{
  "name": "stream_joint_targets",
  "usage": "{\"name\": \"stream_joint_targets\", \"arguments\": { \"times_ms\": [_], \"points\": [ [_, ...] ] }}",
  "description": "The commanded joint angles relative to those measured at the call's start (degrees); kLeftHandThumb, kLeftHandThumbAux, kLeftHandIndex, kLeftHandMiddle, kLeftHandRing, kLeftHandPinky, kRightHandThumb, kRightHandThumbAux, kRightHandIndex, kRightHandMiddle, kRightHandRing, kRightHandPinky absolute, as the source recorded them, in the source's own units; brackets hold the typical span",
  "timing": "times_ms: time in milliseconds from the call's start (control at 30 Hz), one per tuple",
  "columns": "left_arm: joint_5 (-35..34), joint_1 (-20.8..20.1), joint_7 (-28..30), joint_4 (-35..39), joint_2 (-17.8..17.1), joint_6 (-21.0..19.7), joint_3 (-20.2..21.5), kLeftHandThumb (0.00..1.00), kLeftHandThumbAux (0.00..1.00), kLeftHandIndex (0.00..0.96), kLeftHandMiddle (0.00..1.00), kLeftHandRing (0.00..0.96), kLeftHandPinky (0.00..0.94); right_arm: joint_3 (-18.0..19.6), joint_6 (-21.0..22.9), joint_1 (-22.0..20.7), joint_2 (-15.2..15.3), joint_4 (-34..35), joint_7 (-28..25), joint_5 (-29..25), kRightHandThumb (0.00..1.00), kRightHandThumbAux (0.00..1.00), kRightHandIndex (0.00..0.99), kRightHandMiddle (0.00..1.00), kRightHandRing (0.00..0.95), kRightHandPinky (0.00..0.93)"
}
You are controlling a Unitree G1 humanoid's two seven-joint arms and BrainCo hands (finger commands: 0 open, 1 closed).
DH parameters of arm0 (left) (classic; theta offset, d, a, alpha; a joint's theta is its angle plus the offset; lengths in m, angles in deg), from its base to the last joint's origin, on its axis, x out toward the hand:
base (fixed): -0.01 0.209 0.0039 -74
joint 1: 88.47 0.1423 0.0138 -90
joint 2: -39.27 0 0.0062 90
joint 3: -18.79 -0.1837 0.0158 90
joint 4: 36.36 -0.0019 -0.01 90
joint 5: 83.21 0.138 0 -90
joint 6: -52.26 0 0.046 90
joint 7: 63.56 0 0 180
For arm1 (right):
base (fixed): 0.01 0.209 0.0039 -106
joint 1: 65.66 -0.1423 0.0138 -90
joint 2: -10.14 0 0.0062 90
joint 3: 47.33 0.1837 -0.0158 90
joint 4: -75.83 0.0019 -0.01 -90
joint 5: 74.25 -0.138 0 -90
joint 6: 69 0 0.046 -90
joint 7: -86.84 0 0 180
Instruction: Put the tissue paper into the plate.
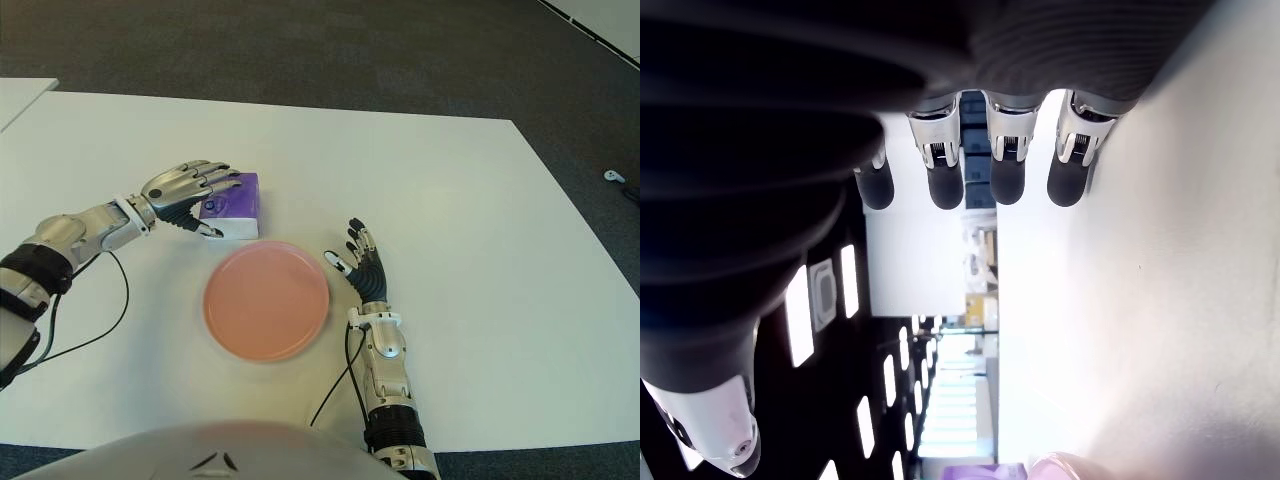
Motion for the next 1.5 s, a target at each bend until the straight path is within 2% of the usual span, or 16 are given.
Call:
{"name": "stream_joint_targets", "arguments": {
  "times_ms": [33,367,733,1133,1500],
  "points": [
    [-0.2,-0.9,1.7,-2.5,1.6,0.4,-1.1,0.047,0.326,0.000,0.000,0.000,0.000,0.1,2.0,3.0,-0.3,-3.7,-0.4,-0.5,0.015,0.661,0.000,0.009,0.000,0.000],
    [1.2,-3.0,1.3,-8.7,5.2,-1.3,-3.7,0.053,0.323,0.000,0.000,0.000,0.000,0.2,2.2,3.1,-0.1,-3.8,-0.8,-0.6,0.001,0.668,0.000,0.002,0.000,0.000],
    [1.8,-4.6,-0.1,-14.0,7.6,-2.9,-6.4,0.054,0.320,0.000,0.000,0.000,0.000,0.0,1.3,3.3,-0.4,-3.8,-0.9,-0.5,0.012,0.675,0.000,0.001,0.000,0.000],
    [1.5,-5.7,-3.1,-16.3,9.1,-4.3,-8.1,0.050,0.332,0.000,0.000,0.000,0.000,0.3,1.9,3.6,-0.7,-4.0,-0.7,-0.7,0.000,0.684,0.000,0.007,0.000,0.000],
    [2.7,-6.3,-9.3,-15.1,8.9,-6.4,-9.3,0.042,0.338,0.000,0.000,0.000,0.000,-0.1,1.9,3.8,-0.7,-3.5,-1.5,-0.9,0.010,0.672,0.000,0.011,0.000,0.000]
  ]
}}
